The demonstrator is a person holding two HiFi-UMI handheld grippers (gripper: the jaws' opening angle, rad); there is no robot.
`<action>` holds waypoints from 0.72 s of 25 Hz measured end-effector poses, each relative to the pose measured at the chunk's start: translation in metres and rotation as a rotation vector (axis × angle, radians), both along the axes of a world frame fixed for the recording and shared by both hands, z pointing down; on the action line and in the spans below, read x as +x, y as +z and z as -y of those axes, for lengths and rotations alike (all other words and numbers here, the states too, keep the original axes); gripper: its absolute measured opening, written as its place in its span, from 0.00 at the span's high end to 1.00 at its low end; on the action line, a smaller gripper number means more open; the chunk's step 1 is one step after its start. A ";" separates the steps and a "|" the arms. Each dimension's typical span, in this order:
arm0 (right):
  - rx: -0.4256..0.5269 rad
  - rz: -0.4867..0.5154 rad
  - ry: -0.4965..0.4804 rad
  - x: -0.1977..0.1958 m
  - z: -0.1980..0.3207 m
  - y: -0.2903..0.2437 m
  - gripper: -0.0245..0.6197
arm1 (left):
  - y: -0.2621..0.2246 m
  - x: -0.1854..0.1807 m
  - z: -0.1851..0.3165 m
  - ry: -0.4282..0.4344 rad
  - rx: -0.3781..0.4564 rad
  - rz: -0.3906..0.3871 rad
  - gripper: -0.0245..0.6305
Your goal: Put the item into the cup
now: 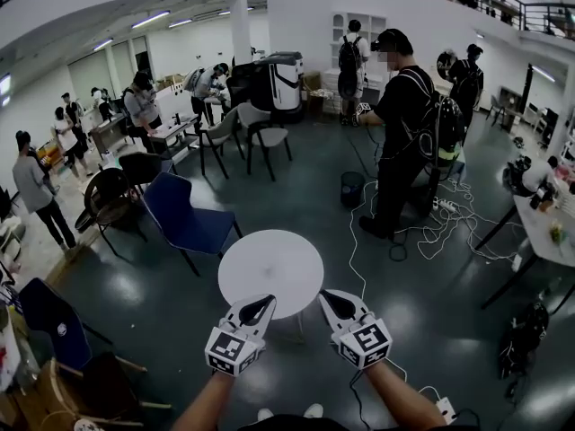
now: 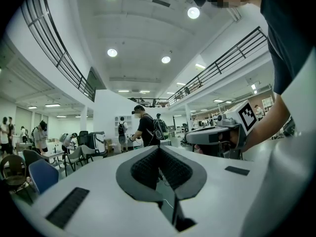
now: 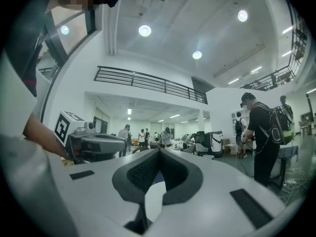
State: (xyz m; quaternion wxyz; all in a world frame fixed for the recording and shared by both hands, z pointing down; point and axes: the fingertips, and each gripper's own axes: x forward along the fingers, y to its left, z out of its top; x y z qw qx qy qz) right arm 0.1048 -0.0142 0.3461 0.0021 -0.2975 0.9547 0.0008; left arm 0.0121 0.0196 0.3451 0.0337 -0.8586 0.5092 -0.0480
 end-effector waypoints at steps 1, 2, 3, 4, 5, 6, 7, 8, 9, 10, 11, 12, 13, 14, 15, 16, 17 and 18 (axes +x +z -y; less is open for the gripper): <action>0.006 -0.006 0.003 -0.004 -0.003 -0.001 0.94 | 0.000 -0.004 -0.003 0.001 0.000 -0.001 0.94; 0.012 -0.013 0.007 -0.008 -0.006 -0.002 0.94 | 0.001 -0.007 -0.005 0.002 0.000 -0.003 0.94; 0.017 -0.019 0.012 -0.011 -0.009 -0.002 0.94 | 0.002 -0.010 -0.008 0.003 -0.001 -0.004 0.94; 0.019 -0.023 0.015 -0.014 -0.011 -0.001 0.94 | 0.004 -0.013 -0.011 0.003 -0.002 -0.005 0.94; 0.020 -0.024 0.017 -0.017 -0.013 0.000 0.94 | 0.006 -0.017 -0.014 0.003 -0.003 -0.005 0.94; 0.019 -0.025 0.018 -0.020 -0.016 0.001 0.94 | 0.007 -0.020 -0.017 0.003 -0.003 -0.006 0.94; 0.020 -0.025 0.018 -0.023 -0.018 0.001 0.94 | 0.007 -0.023 -0.020 0.003 -0.003 -0.006 0.94; 0.021 -0.026 0.019 -0.027 -0.021 0.001 0.94 | 0.007 -0.026 -0.024 0.004 -0.002 -0.007 0.94; 0.020 -0.027 0.018 -0.030 -0.024 0.000 0.94 | 0.007 -0.030 -0.028 0.004 -0.002 -0.009 0.94; 0.019 -0.028 0.017 -0.034 -0.028 0.000 0.94 | 0.006 -0.034 -0.031 0.005 -0.002 -0.011 0.94; 0.018 -0.028 0.015 -0.037 -0.032 -0.001 0.94 | 0.006 -0.037 -0.035 0.005 -0.003 -0.012 0.94; 0.017 -0.028 0.014 -0.041 -0.035 -0.002 0.94 | 0.005 -0.041 -0.038 0.006 -0.003 -0.012 0.94; 0.017 -0.029 0.015 -0.044 -0.039 -0.002 0.94 | 0.005 -0.045 -0.041 0.006 -0.004 -0.013 0.94; 0.018 -0.032 0.018 -0.047 -0.041 -0.002 0.94 | 0.005 -0.049 -0.043 0.006 -0.004 -0.014 0.94; 0.020 -0.037 0.024 -0.050 -0.043 -0.001 0.94 | 0.005 -0.053 -0.045 0.004 -0.003 -0.016 0.94; 0.022 -0.042 0.031 -0.053 -0.044 -0.001 0.94 | 0.005 -0.057 -0.046 0.002 -0.002 -0.019 0.94; 0.024 -0.046 0.036 -0.055 -0.045 -0.001 0.94 | 0.004 -0.062 -0.047 -0.002 0.000 -0.023 0.94; 0.025 -0.048 0.040 -0.058 -0.045 -0.001 0.94 | 0.003 -0.065 -0.048 -0.006 0.003 -0.027 0.94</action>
